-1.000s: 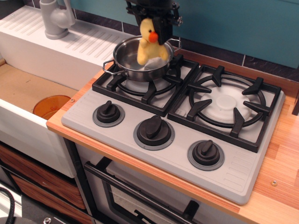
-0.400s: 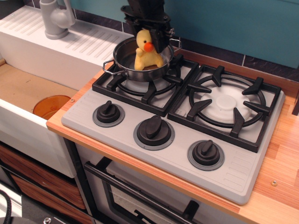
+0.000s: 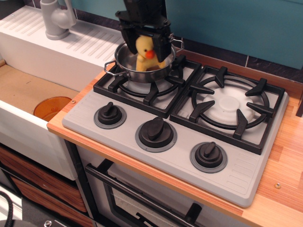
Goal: Put stuffedduck in pot or pan an put pot or pan on stove
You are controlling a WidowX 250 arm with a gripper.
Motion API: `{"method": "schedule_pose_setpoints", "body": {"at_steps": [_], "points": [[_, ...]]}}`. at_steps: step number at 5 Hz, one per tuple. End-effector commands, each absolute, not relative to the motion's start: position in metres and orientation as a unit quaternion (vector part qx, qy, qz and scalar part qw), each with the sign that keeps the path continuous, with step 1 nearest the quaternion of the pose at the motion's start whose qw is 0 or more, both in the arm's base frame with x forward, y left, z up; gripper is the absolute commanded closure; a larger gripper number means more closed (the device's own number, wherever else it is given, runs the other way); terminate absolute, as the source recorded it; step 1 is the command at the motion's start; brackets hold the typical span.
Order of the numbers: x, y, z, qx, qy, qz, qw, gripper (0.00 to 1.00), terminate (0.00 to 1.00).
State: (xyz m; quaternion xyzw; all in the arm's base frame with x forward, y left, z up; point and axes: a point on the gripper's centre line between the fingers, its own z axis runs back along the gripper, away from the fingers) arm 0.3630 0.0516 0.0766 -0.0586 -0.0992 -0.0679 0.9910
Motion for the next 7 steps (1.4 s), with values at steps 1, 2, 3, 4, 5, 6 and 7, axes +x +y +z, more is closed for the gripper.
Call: {"method": "schedule_pose_setpoints", "body": {"at_steps": [1, 2, 3, 4, 5, 6, 7], "points": [[0.353, 0.017, 0.145, -0.028, -0.104, -0.040, 0.993, 0.00, 0.00], [0.352, 0.014, 0.152, -0.025, -0.100, -0.042, 0.994, 0.00, 0.00], [0.354, 0.013, 0.151, -0.028, -0.099, -0.043, 0.994, 0.00, 0.00], [0.354, 0.014, 0.151, -0.034, -0.096, -0.045, 0.994, 0.00, 0.00], [0.352, 0.011, 0.137, -0.038, -0.104, -0.041, 0.993, 0.00, 0.00], [0.350, 0.009, 0.127, -0.040, -0.114, -0.039, 0.992, 0.00, 0.00], [0.346, 0.007, 0.124, -0.036, -0.114, -0.036, 0.992, 0.00, 0.00]]}}
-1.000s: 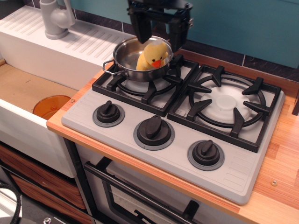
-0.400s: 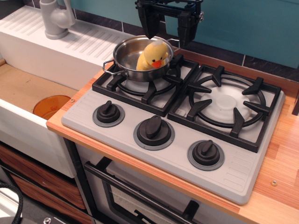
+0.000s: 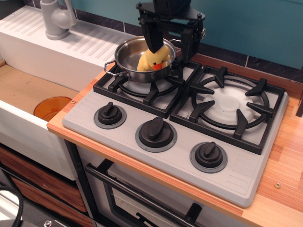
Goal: Put stuffedduck in pot or pan an put pot or pan on stove
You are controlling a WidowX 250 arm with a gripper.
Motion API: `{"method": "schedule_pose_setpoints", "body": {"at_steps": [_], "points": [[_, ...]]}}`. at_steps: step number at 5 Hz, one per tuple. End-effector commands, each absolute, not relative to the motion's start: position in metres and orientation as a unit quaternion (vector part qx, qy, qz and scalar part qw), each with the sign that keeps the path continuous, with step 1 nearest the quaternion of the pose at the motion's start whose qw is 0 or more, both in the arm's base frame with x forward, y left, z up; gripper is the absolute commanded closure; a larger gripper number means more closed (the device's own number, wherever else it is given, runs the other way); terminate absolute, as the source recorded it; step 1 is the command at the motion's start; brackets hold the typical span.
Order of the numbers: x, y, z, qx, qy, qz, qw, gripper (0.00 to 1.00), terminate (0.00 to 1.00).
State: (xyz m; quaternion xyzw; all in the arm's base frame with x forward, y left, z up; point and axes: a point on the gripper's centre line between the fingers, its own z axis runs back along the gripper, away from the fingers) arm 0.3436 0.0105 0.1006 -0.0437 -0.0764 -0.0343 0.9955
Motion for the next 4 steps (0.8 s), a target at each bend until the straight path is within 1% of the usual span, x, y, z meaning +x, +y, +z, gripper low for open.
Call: {"method": "schedule_pose_setpoints", "body": {"at_steps": [1, 3, 4], "points": [[0.342, 0.003, 0.122, -0.036, -0.117, -0.034, 0.992, 0.00, 0.00], [0.346, 0.003, 0.114, -0.043, -0.128, -0.039, 0.990, 0.00, 0.00], [0.355, 0.004, 0.107, -0.043, -0.137, -0.043, 0.989, 0.00, 0.00]]}}
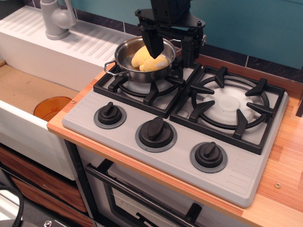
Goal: Put stuffedduck in pot or pan an put pot or pan on stove
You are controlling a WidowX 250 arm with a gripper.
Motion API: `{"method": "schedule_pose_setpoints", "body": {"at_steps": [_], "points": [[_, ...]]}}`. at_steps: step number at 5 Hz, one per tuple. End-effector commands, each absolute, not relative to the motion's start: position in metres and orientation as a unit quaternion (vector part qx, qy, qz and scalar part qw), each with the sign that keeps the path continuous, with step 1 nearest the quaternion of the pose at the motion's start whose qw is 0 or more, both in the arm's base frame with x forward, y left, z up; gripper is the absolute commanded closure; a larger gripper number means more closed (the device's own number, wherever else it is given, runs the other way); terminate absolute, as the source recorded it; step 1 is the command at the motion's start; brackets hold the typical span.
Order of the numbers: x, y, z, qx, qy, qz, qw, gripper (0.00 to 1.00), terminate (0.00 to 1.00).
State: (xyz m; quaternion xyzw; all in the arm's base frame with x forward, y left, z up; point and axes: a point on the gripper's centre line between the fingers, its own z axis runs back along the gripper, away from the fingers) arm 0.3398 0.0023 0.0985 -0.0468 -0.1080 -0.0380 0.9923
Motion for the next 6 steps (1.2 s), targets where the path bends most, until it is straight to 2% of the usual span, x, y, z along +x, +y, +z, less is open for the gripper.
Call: {"method": "schedule_pose_setpoints", "body": {"at_steps": [1, 6], "points": [[0.363, 0.010, 0.100, -0.047, -0.142, -0.051, 0.987, 0.00, 0.00], [0.359, 0.017, 0.069, -0.050, -0.164, -0.055, 0.984, 0.00, 0.00]]}}
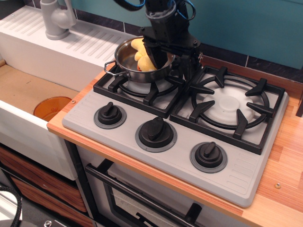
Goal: Put stuffedduck in pot or pan an put pot or pan on stove
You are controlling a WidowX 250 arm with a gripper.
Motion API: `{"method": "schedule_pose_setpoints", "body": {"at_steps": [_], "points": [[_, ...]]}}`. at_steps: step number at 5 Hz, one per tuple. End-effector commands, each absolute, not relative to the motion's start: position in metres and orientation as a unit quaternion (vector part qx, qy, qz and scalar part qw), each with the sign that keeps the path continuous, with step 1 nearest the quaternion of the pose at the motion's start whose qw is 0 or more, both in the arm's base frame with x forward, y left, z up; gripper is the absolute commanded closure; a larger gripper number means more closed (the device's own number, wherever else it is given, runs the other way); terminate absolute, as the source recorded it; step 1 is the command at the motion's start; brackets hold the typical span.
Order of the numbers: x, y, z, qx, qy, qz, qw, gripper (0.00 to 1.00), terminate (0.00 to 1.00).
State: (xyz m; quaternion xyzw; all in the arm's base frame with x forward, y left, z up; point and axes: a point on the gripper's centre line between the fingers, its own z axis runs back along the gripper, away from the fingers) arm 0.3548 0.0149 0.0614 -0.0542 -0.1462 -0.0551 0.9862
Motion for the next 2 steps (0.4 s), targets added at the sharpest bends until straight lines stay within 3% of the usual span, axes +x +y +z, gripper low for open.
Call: {"method": "schedule_pose_setpoints", "body": {"at_steps": [1, 2], "points": [[0.3527, 0.0144, 0.0620, -0.052, -0.167, -0.050, 0.983, 0.00, 0.00], [0.3473, 0.0084, 0.0530, -0.051, -0.167, -0.033, 0.984, 1.00, 0.00]]}}
